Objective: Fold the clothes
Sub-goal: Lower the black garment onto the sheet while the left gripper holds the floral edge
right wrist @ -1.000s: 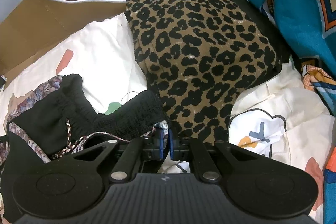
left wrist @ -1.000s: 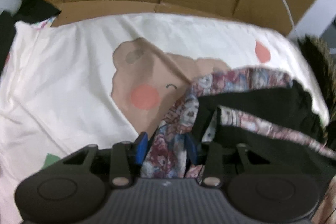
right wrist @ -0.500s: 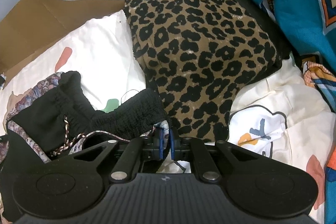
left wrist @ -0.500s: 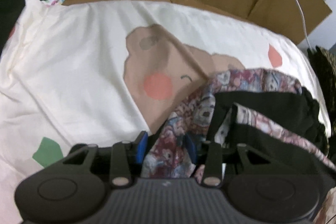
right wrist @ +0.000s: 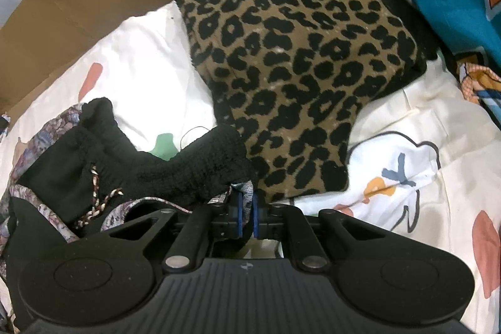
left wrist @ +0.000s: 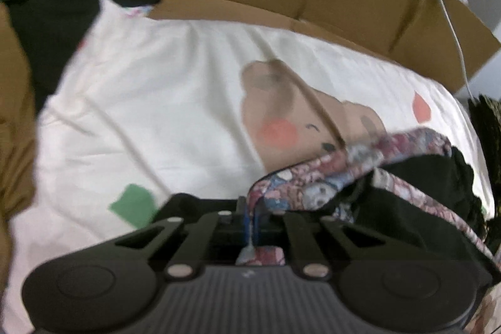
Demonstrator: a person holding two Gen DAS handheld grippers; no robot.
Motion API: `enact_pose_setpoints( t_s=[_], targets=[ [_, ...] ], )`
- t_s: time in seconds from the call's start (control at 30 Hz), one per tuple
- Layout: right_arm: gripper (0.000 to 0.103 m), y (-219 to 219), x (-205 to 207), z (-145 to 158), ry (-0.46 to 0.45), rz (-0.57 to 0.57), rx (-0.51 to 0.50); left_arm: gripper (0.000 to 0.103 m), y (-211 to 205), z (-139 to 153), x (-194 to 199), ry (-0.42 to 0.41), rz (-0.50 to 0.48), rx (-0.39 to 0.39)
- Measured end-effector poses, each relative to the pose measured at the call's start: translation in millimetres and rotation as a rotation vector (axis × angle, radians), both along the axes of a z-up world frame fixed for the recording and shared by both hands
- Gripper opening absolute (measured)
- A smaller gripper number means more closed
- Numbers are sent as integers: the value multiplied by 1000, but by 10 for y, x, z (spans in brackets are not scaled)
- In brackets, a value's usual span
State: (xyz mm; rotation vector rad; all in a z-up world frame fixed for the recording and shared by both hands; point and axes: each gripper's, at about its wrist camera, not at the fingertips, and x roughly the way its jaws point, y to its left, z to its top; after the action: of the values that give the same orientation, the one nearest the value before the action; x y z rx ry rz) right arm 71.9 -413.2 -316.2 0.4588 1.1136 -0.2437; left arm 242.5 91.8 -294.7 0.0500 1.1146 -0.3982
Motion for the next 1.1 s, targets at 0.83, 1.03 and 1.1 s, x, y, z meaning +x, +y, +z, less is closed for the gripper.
enact_pose_setpoints(
  t_s=[0.83,1.03,1.1],
  targets=[
    [3,1176,705,162,-122,234,79,3,1844,476,-580,-64,365,114],
    [4,1527,901,240,-153,299,96,3,2263,577,-695,-75,482,177],
    [5,1626,937,246,-156,313,95,3,2385,548,-715,-39,499,173]
  ],
)
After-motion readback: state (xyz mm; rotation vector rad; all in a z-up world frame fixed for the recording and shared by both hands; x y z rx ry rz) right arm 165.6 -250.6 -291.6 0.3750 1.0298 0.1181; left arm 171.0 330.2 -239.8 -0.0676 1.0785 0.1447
